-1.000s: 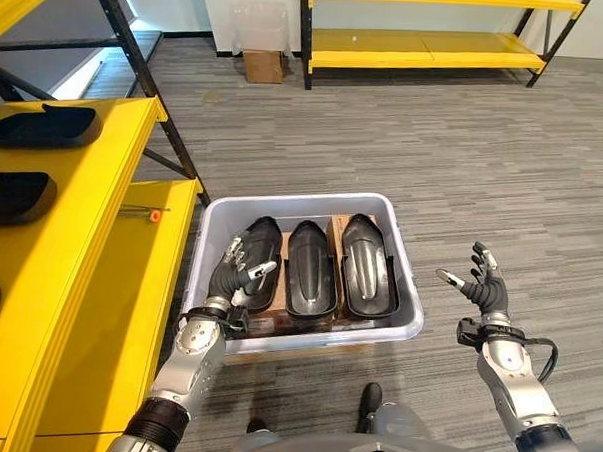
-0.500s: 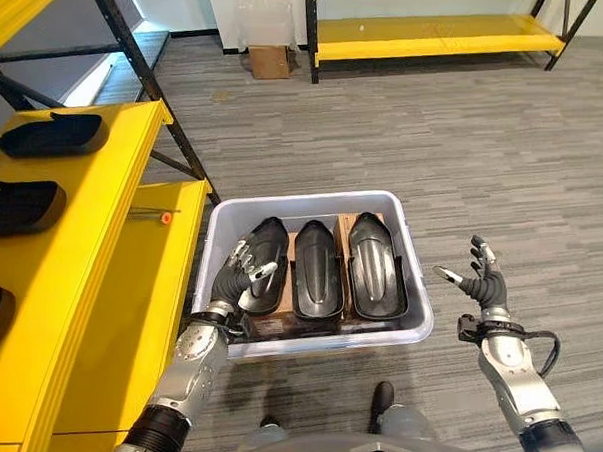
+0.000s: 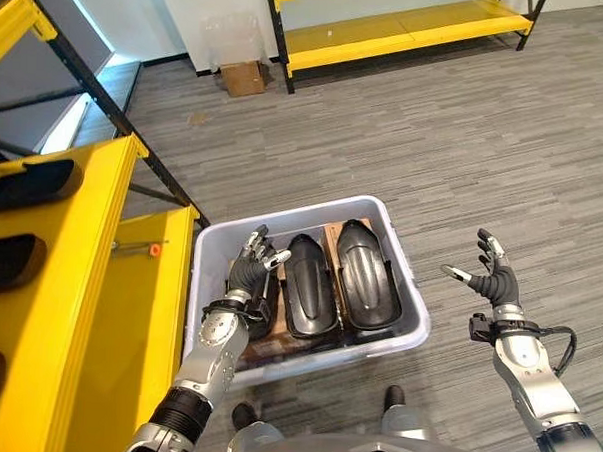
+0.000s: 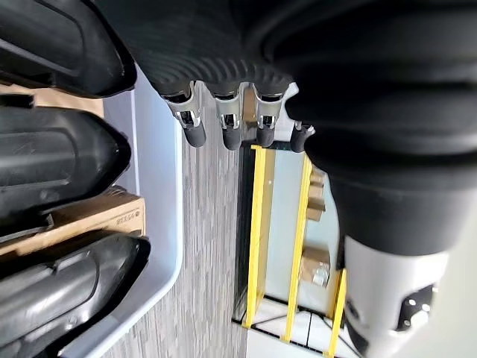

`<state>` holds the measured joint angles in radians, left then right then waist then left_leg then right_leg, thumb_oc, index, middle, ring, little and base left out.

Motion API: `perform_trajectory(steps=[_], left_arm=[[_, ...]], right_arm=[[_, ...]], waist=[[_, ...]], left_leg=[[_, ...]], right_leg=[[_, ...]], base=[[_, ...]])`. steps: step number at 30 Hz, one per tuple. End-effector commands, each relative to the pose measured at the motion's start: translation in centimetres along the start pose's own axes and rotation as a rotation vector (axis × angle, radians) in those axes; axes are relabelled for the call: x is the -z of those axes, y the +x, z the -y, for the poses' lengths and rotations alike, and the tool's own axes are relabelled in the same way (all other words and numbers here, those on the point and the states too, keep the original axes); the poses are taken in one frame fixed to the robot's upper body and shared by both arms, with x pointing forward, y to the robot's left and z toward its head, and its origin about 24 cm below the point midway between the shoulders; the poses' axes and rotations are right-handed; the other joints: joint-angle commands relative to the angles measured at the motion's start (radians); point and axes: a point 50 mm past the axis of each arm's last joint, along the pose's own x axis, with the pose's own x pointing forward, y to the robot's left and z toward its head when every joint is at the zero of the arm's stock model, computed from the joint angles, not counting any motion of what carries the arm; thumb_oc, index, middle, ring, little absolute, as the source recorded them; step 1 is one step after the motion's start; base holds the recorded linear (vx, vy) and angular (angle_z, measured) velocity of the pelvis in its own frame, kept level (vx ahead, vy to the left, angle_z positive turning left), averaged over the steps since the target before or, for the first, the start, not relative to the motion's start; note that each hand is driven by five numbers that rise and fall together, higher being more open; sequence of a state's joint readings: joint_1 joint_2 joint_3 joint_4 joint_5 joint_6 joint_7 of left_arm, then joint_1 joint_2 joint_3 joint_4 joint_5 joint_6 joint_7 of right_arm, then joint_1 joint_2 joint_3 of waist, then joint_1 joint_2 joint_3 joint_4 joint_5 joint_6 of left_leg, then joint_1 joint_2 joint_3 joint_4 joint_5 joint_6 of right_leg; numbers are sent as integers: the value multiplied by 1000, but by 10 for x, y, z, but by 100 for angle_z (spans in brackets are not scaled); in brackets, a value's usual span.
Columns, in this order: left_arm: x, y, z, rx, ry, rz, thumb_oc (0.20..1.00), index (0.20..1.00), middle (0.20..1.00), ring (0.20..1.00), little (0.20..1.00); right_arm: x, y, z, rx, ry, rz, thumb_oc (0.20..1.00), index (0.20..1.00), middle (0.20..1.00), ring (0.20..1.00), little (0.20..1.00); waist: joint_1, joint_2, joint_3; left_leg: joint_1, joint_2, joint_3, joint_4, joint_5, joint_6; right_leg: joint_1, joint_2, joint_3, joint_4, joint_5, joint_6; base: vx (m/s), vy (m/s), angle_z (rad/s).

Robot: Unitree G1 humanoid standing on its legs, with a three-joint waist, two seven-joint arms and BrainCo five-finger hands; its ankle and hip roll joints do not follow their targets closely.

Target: Move parts from the plastic box to the shelf.

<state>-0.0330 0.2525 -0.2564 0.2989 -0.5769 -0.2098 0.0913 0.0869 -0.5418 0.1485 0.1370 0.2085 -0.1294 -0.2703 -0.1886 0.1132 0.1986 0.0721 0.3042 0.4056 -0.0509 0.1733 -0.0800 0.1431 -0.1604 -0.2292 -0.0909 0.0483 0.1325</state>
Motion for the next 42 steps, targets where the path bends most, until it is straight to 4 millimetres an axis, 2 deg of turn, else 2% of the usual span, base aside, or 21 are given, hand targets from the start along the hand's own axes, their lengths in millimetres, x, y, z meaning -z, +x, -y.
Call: perform_trajectory(steps=[1, 3, 7, 12, 16, 19, 22, 25, 27, 30, 32, 33, 38, 42], left_arm=[[-25, 4, -14, -21, 14, 110, 1000, 1000, 1000, 1000, 1000], [-24, 5, -12, -12, 2, 83, 1000, 1000, 1000, 1000, 1000], [-21, 0, -19, -27, 22, 59, 1000, 1000, 1000, 1000, 1000], [-30, -4, -26, -15, 91, 84, 1000, 1000, 1000, 1000, 1000], [-41, -1, -25, -9, 72, 121, 1000, 1000, 1000, 1000, 1000], [-46, 0, -22, 6, 69, 141, 1000, 1000, 1000, 1000, 1000], [-58, 3, -15, 45, 76, 192, 1000, 1000, 1000, 1000, 1000], [-68, 7, -6, 77, 87, 237, 1000, 1000, 1000, 1000, 1000], [-79, 10, 2, 98, 83, 287, 1000, 1000, 1000, 1000, 1000], [-88, 18, 10, 107, 68, 324, 1000, 1000, 1000, 1000, 1000], [-90, 20, 13, 112, 64, 339, 1000, 1000, 1000, 1000, 1000], [-99, 23, 19, 121, 50, 412, 1000, 1000, 1000, 1000, 1000], [-118, 23, 30, 142, 11, 538, 1000, 1000, 1000, 1000, 1000], [-126, 29, 41, 167, 20, 570, 1000, 1000, 1000, 1000, 1000]], right_arm=[[-15, 2, -10, -7, 11, 74, 1000, 1000, 1000, 1000, 1000], [-12, 0, -5, 57, -39, 74, 1000, 1000, 1000, 1000, 1000], [-13, -1, -6, 83, -33, 90, 1000, 1000, 1000, 1000, 1000], [-25, 3, -13, 79, 7, 132, 1000, 1000, 1000, 1000, 1000], [-38, 13, -19, 76, 14, 187, 1000, 1000, 1000, 1000, 1000], [-40, 17, -20, 82, 25, 185, 1000, 1000, 1000, 1000, 1000], [-42, 28, -21, 96, 35, 174, 1000, 1000, 1000, 1000, 1000], [-43, 36, -20, 145, -75, 192, 1000, 1000, 1000, 1000, 1000], [-57, 45, -28, 138, -185, 266, 1000, 1000, 1000, 1000, 1000], [-77, 60, -44, 85, -241, 342, 1000, 1000, 1000, 1000, 1000], [-82, 62, -48, 71, -255, 358, 1000, 1000, 1000, 1000, 1000], [-87, 68, -54, 59, -282, 341, 1000, 1000, 1000, 1000, 1000], [-76, 77, -60, 77, -279, 246, 1000, 1000, 1000, 1000, 1000], [-81, 88, -66, 93, -247, 211, 1000, 1000, 1000, 1000, 1000]], waist=[[-10, -78, -8], [-9, -80, -6], [1, -88, 2], [49, -101, 22], [104, -108, 53], [124, -110, 66], [155, -111, 99], [172, -105, 127], [189, -94, 158], [202, -85, 189], [204, -83, 199], [207, -79, 219], [220, -67, 249], [230, -61, 270]], left_leg=[[48, -17, 30, -23, -76, -71], [59, -44, 22, -29, -114, -56], [68, -70, 11, -35, -144, -40], [13, -79, -21, -26, -140, -16], [-84, -64, -76, 15, -124, -25], [-127, -56, -97, 47, -118, -30], [-194, -40, -132, 99, -111, -38], [-232, -35, -158, 130, -110, -41], [-268, -41, -173, 146, -113, -36], [-299, -47, -189, 149, -110, -39], [-309, -48, -193, 150, -109, -39], [-330, -50, -197, 154, -106, -38], [-358, -56, -213, 150, -99, -36], [-378, -57, -219, 135, -89, -35]], right_leg=[[-41, -22, -15, 119, -110, -13], [-58, -43, -11, 135, -99, 13], [-75, -58, -11, 152, -95, 32], [-115, -48, -25, 179, -102, 17], [-153, -22, -40, 228, -147, -19], [-162, -11, -49, 251, -167, -35], [-190, 1, -62, 300, -200, -58], [-215, 3, -69, 335, -218, -71], [-266, -5, -73, 362, -220, -75], [-313, -9, -77, 386, -219, -77], [-330, -10, -77, 395, -219, -78], [-366, -15, -80, 419, -220, -80], [-398, -22, -81, 449, -226, -82], [-435, -25, -87, 468, -225, -81]], base=[[24, 229, 22], [22, 223, 19], [22, 115, 23], [-77, -36, 9], [-94, -91, 26], [-61, -81, 19], [-79, -100, 7], [-61, -55, 9], [-188, -32, 3], [-154, -13, 1], [-130, 12, 3], [-142, 32, 5], [-80, 8, 8], [-81, -15, 6]])
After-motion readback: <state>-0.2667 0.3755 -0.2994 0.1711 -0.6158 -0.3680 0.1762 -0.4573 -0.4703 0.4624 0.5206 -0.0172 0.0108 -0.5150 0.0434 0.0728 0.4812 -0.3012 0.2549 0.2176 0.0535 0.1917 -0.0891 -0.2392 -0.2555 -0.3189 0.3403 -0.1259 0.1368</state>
